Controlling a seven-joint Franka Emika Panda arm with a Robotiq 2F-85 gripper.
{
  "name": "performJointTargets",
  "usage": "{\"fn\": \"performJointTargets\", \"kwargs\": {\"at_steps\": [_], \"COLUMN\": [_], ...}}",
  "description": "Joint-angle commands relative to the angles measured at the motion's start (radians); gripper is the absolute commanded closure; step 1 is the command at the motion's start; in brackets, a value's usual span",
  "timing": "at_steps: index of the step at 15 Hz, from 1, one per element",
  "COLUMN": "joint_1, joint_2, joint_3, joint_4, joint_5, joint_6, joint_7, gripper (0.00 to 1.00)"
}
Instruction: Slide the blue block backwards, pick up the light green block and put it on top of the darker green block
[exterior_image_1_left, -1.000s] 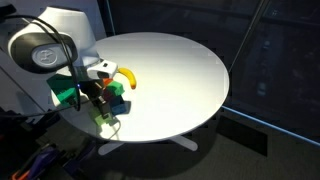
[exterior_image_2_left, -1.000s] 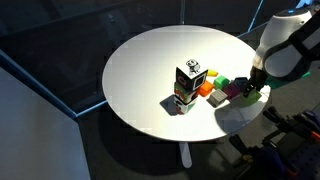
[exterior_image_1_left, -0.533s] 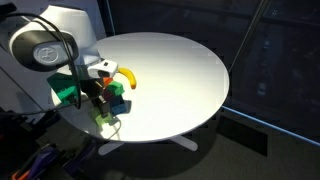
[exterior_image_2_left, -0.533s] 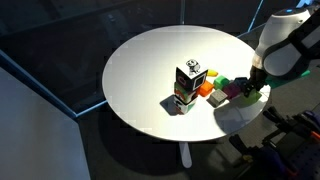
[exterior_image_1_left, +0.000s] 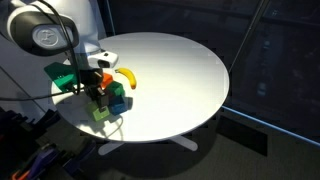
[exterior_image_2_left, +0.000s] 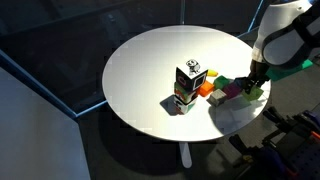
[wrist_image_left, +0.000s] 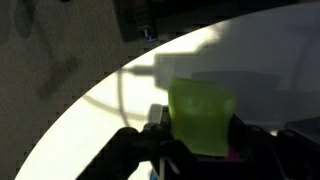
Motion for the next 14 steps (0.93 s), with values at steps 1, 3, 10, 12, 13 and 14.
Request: {"fn": "performJointTargets", "kwargs": {"at_steps": [1,3,10,12,13,14], "joint_1": [0.000,-0.002,0.001,0.002,0.000,0.000], "joint_2": [-0.060,-0.072,-0.064,-0.056,-0.049,-0.044], "joint_3": [0.004,0.011,0.038,0.046,0.052,0.056], "joint_4": [0.023,0.040,0.103,0.118,0.127,0.134], "joint_5": [-0.023,-0.028,-0.071,-0.082,-0.086,-0.089], "joint_6": [-0.080,-0.099,-0.123,-0.115,-0.108,-0.104], "joint_7": [-0.020,-0.034,-0.083,-0.096,-0.111,-0.119], "gripper": [0.73,0.73,0.73,0.73,0.73,0.73]}}
